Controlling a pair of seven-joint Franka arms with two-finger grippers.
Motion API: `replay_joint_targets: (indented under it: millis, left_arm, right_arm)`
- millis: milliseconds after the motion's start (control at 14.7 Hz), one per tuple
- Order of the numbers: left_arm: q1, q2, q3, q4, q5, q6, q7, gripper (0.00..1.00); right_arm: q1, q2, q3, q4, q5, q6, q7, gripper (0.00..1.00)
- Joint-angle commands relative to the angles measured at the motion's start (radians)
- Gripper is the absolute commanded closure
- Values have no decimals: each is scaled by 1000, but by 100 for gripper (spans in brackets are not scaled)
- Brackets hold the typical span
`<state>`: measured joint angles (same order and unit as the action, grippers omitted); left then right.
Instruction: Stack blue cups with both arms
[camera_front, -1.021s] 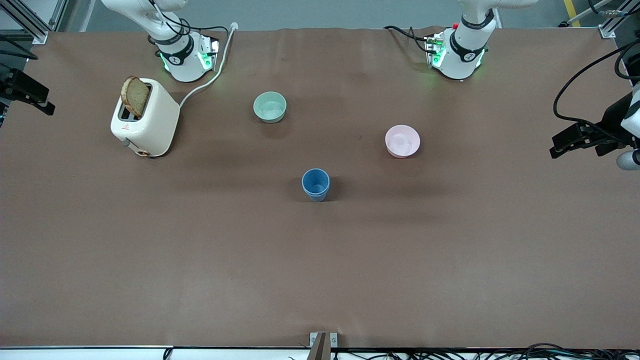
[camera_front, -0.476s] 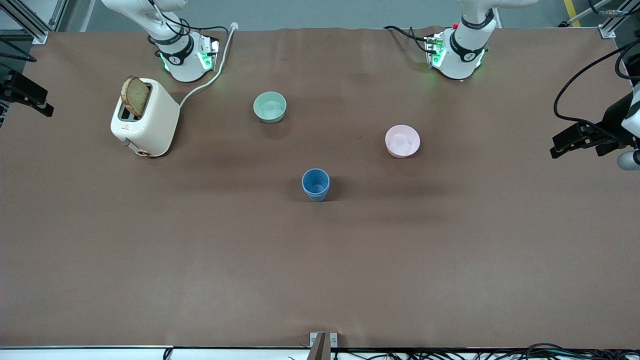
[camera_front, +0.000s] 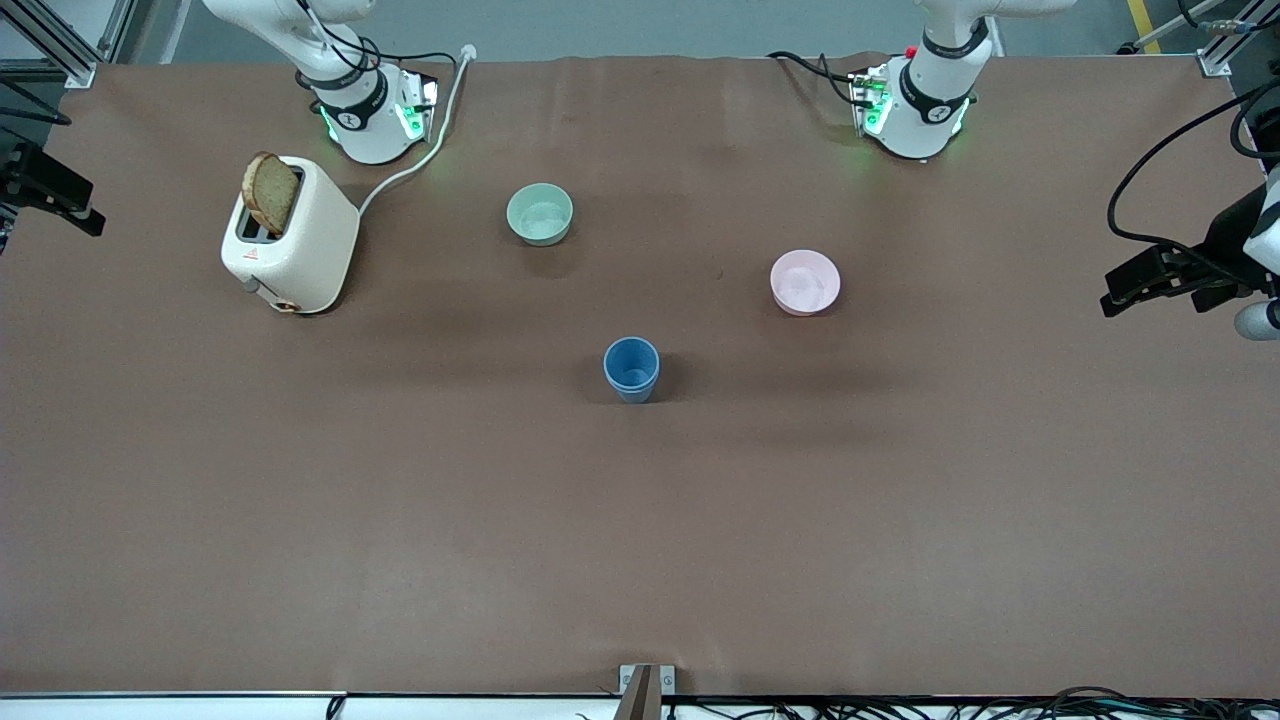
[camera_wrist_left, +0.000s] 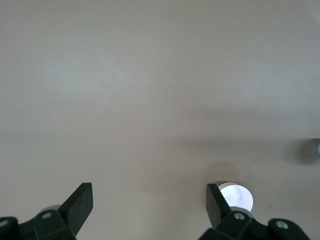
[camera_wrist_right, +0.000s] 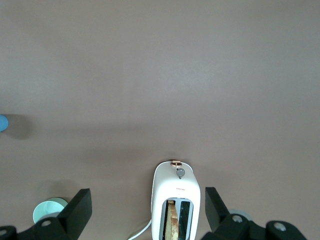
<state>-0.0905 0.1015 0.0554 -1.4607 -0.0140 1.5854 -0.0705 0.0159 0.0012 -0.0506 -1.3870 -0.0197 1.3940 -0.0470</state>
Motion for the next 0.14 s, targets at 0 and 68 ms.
replay_joint_targets:
  millis: [0, 68]
  left_arm:
    - [11, -6, -8, 10, -1, -13, 6, 0]
    - [11, -6, -8, 8, -3, -13, 11, 0]
  right_arm:
    - [-23, -13, 8, -20, 1, 7, -40, 0]
    - [-27, -13, 8, -20, 1, 5, -42, 0]
